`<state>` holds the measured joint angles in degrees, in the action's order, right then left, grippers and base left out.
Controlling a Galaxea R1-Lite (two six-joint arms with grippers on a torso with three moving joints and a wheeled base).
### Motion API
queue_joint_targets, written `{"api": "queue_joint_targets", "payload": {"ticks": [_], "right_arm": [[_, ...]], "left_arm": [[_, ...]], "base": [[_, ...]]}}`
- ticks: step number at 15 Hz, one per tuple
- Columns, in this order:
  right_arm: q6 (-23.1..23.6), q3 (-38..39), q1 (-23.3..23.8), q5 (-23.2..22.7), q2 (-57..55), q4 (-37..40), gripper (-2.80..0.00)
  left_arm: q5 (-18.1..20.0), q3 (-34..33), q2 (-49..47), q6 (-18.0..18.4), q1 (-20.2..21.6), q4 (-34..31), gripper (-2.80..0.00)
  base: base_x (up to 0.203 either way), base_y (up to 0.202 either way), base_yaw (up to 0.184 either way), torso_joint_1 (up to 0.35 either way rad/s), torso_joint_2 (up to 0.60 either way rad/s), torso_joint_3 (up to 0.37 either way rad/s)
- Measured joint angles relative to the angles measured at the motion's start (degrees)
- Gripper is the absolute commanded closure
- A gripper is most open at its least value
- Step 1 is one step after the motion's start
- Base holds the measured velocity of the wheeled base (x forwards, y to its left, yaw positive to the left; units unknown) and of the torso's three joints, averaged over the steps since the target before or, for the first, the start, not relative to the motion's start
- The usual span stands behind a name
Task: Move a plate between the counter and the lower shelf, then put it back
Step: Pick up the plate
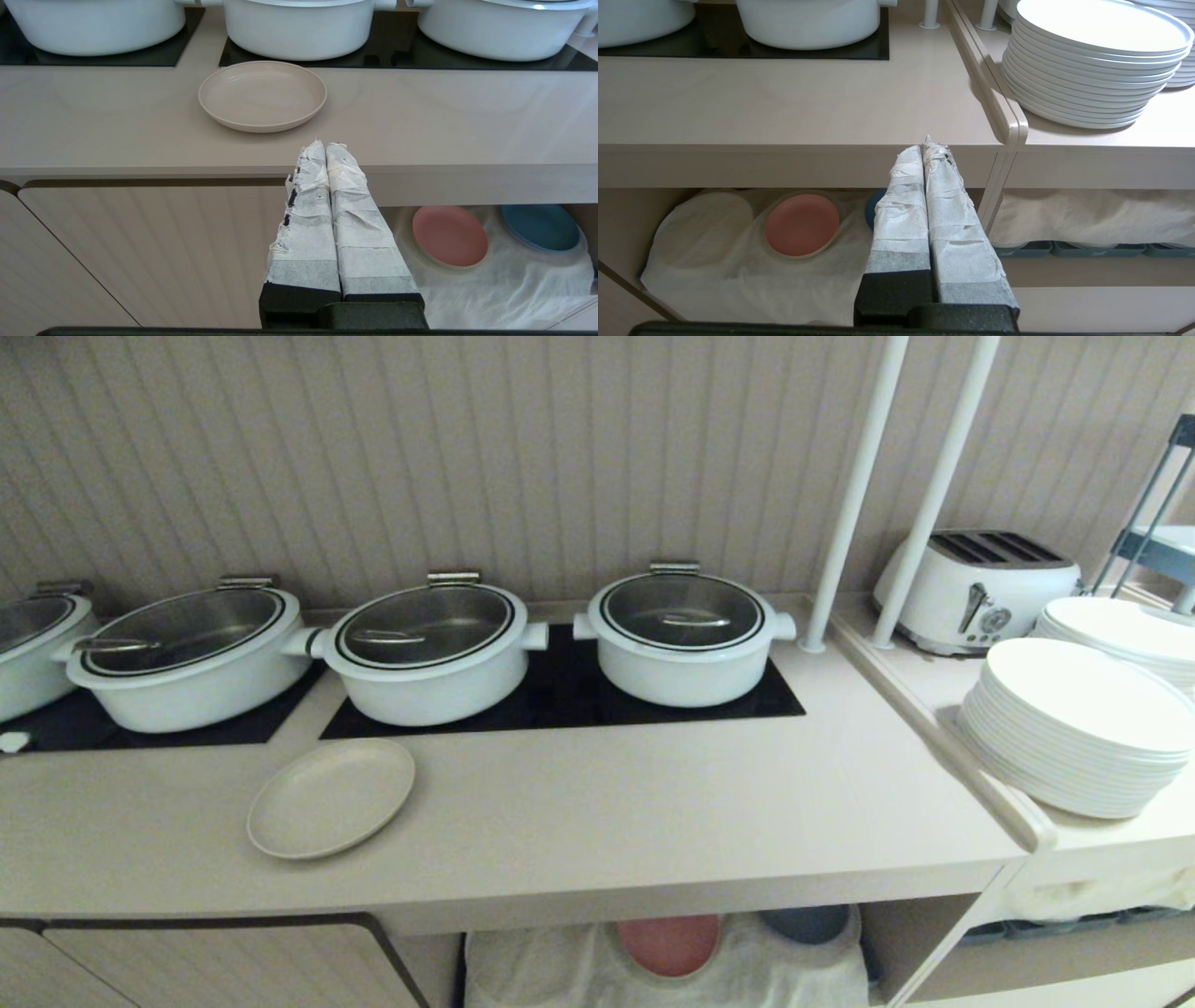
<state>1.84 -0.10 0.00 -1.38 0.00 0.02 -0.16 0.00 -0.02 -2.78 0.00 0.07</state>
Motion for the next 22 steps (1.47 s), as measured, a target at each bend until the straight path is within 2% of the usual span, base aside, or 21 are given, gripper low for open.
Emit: {"api": "queue_joint_targets", "payload": {"ticks": [22], "right_arm": [[0.24, 0.02, 0.0, 0.0, 0.0, -0.02, 0.0]], "left_arm": [[0.02, 0.02, 0.0, 0.11, 0.0, -0.07, 0.0]], "base": [[0.0, 0.0, 0.0, 0.0, 0.0, 0.0]]}}
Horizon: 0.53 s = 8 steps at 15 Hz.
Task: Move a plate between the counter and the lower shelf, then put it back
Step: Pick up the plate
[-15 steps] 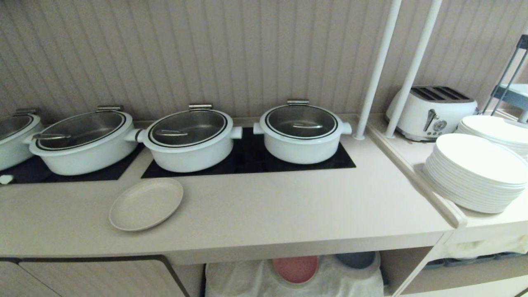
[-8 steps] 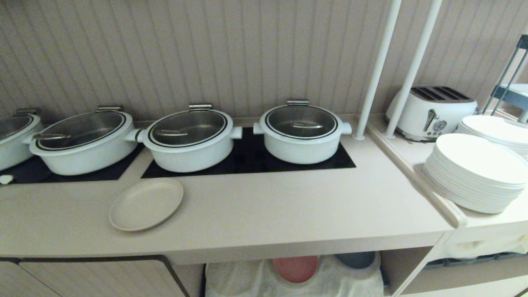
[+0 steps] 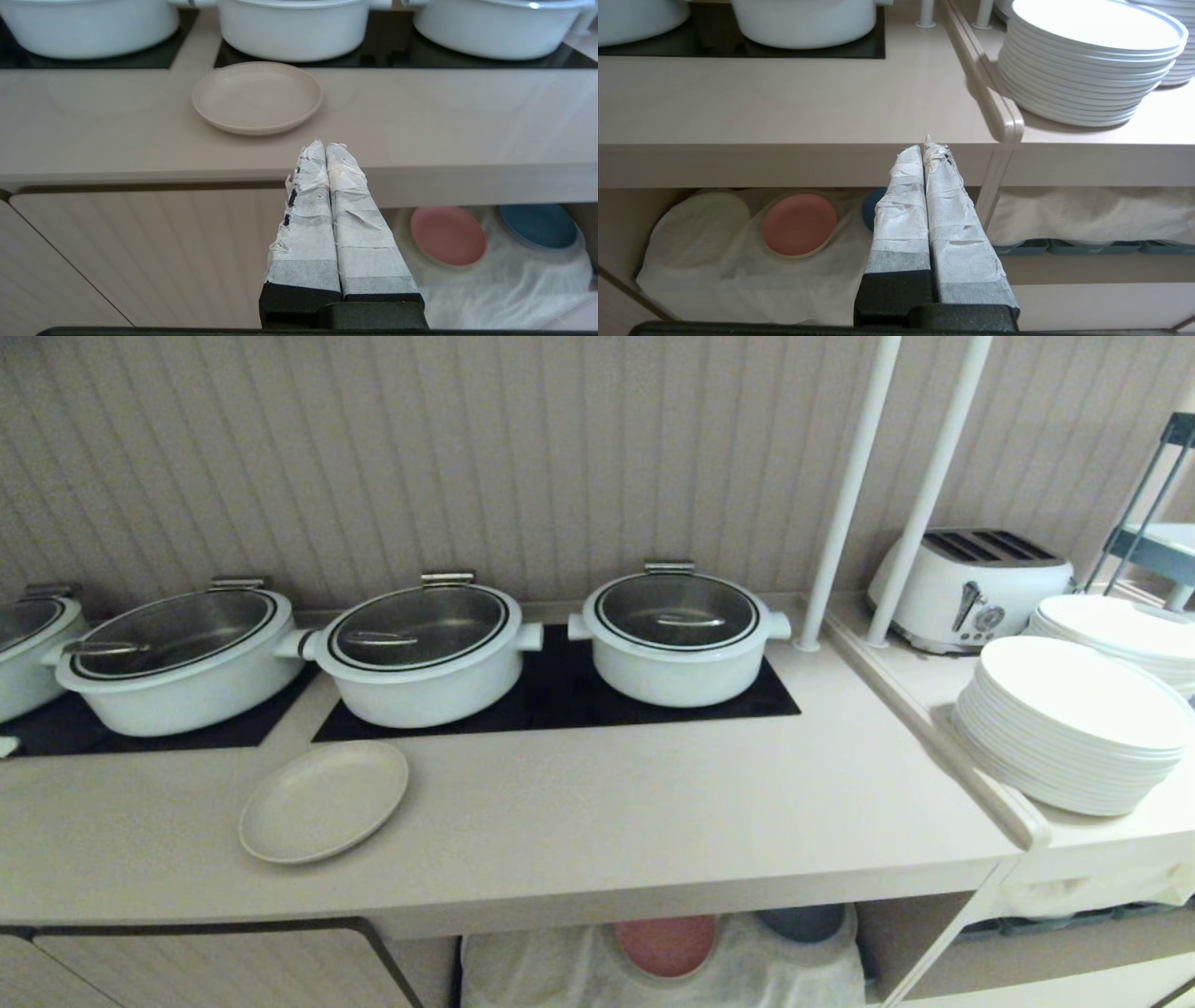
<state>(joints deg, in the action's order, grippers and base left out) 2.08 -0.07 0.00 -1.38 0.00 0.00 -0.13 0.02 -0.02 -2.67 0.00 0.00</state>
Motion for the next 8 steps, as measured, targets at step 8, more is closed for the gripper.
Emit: {"api": "queue_joint_targets", "payload": {"ticks": [8], "right_arm": [[0.13, -0.02, 0.0, 0.01, 0.0, 0.11, 0.0]], "left_arm": [[-0.02, -0.02, 0.0, -0.02, 0.0, 0.07, 0.0]], "base": [[0.0, 0.187, -0.002, 0.003, 0.0, 0.003]]}}
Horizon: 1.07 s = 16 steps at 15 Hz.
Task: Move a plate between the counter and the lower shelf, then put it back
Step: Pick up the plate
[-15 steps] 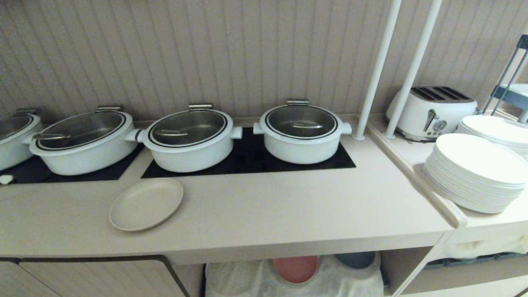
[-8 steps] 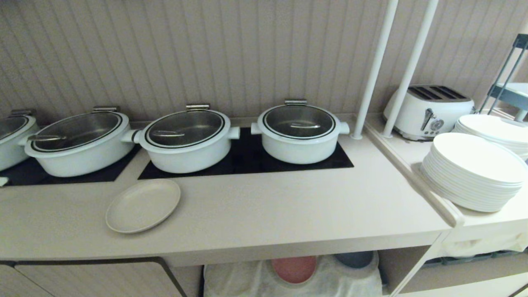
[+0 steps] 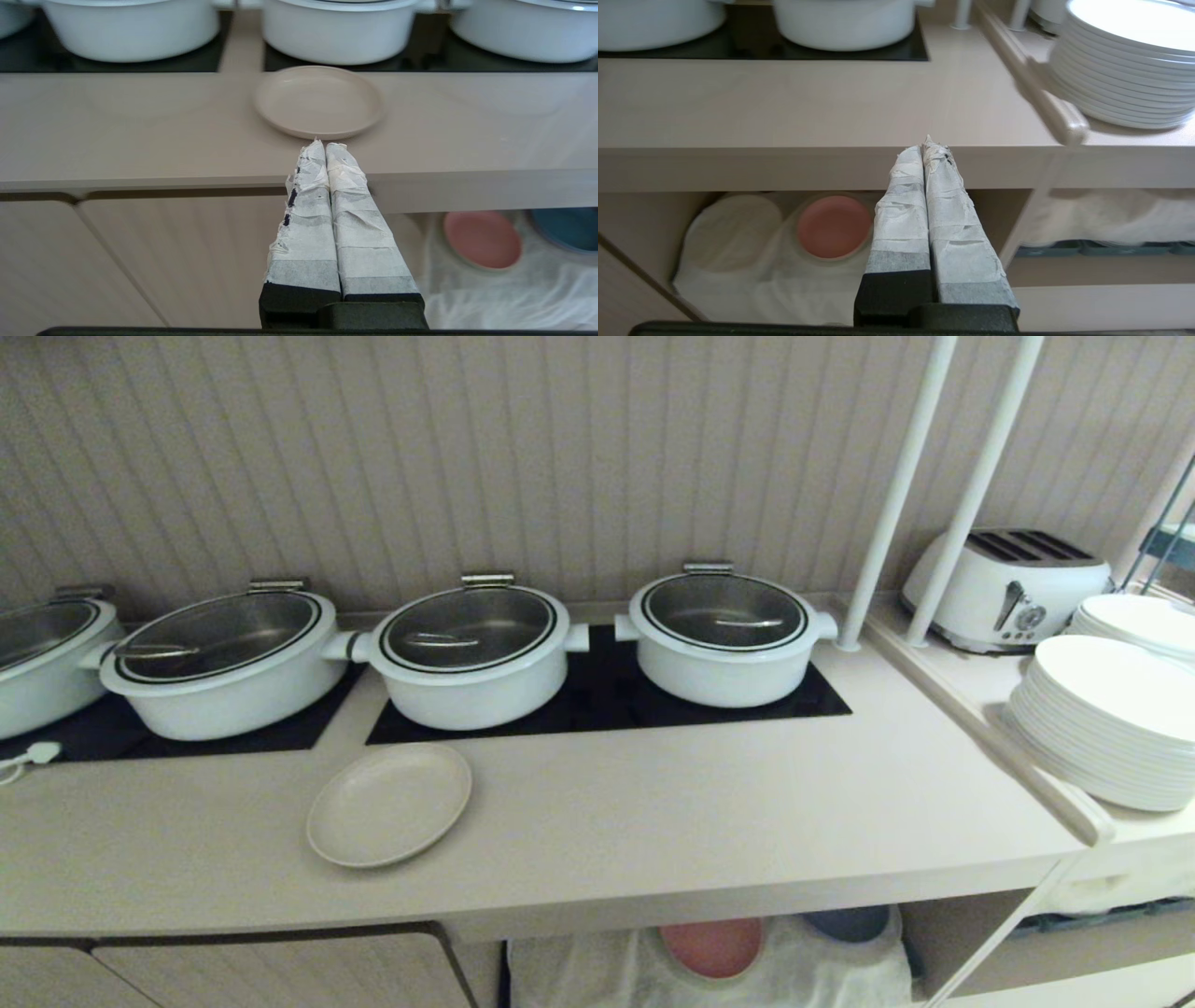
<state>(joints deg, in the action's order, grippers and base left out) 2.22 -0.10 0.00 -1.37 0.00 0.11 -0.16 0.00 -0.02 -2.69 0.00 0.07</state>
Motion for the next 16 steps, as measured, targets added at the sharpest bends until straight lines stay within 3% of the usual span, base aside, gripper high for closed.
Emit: {"api": "queue_joint_targets", "payload": {"ticks": [16], "right_arm": [[-0.04, 0.0, 0.0, -0.01, 0.0, 0.0, 0.0]], "left_arm": [[-0.06, 0.0, 0.0, 0.02, 0.0, -0.03, 0.0]], "base": [[0.0, 0.196, 0.0, 0.002, 0.0, 0.002]]}}
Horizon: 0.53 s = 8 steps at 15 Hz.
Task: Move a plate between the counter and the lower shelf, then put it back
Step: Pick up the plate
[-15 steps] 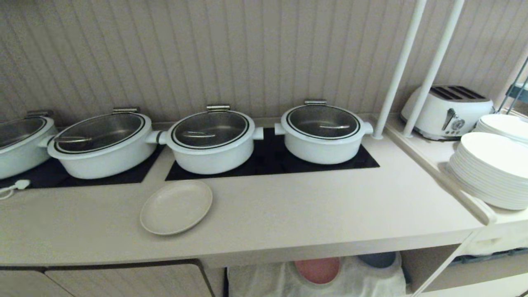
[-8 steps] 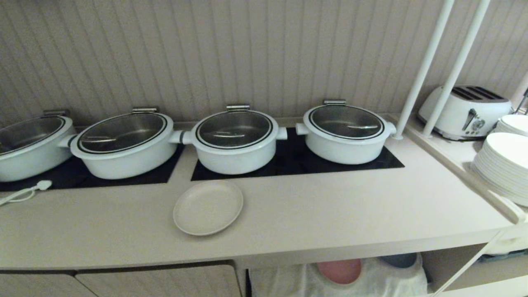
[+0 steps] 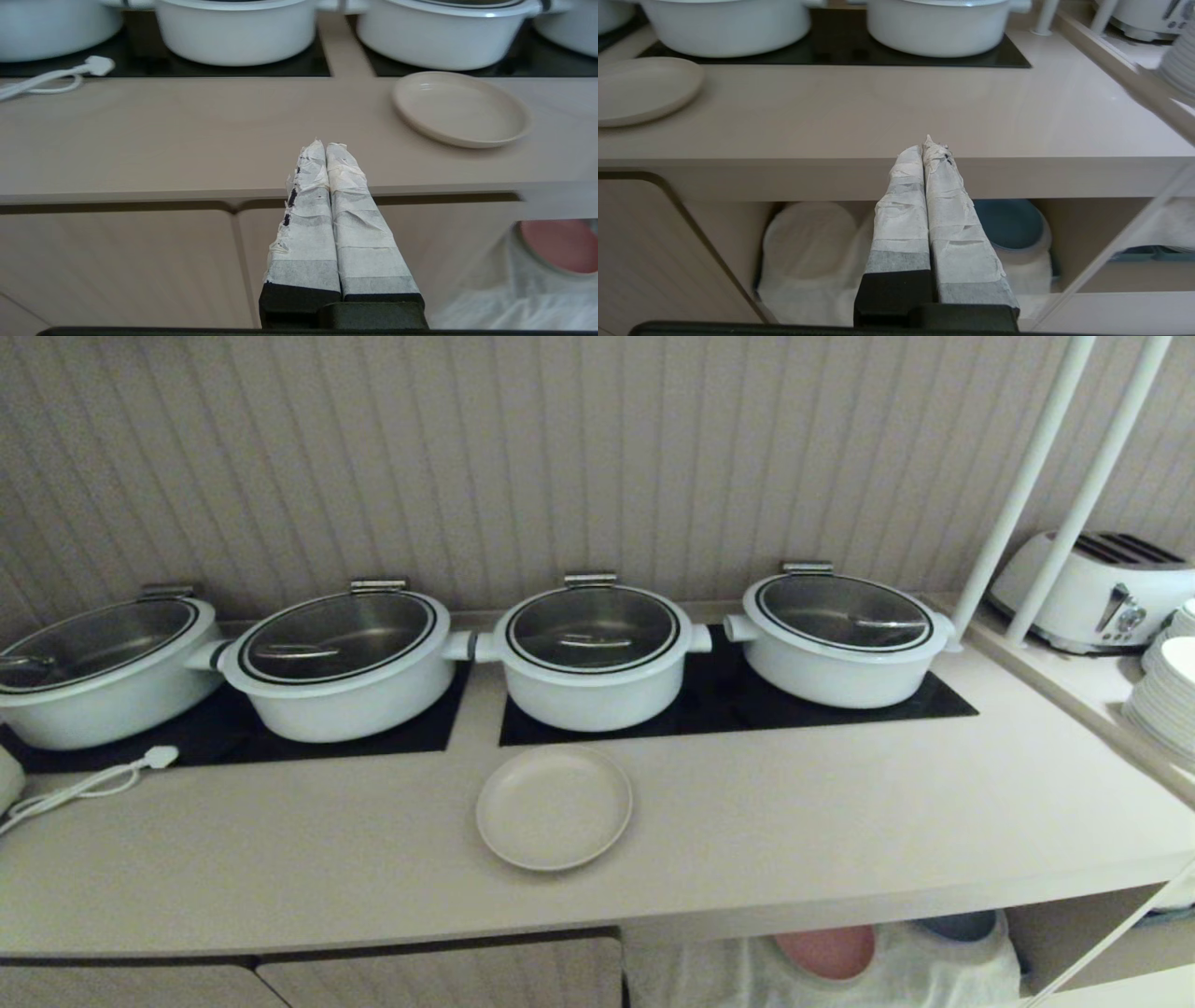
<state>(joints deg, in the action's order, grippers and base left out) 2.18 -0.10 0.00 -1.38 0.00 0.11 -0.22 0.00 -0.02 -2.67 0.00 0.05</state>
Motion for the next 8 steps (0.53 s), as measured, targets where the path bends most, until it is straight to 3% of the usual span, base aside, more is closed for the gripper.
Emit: {"api": "queue_joint_targets", "payload": {"ticks": [8], "right_arm": [[0.02, 0.0, 0.02, 0.0, 0.0, -0.03, 0.0]], "left_arm": [[-0.02, 0.0, 0.0, 0.0, 0.0, 0.0, 0.0]], "base": [[0.0, 0.196, -0.001, 0.002, 0.0, 0.003]]}}
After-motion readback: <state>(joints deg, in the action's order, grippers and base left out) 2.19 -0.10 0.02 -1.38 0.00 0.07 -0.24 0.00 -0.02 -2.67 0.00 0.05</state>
